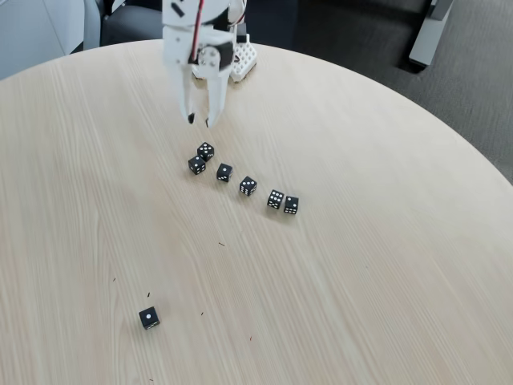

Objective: Pick up the dice with number 6

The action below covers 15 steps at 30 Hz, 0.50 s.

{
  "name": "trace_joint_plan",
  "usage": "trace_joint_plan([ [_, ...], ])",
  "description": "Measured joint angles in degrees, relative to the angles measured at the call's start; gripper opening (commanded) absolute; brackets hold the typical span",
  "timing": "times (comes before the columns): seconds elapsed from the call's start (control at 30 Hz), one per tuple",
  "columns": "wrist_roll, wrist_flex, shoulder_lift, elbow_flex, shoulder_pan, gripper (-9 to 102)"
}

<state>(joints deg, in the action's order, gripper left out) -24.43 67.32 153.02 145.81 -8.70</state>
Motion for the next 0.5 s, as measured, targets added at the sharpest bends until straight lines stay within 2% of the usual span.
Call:
trace_joint_plan([
  [0.33,-13.27,0.62,-29.62,-24.87,-0.09,19],
  [0.5,-19.95,4.39,-43.33,-33.75,-0.09,21],
])
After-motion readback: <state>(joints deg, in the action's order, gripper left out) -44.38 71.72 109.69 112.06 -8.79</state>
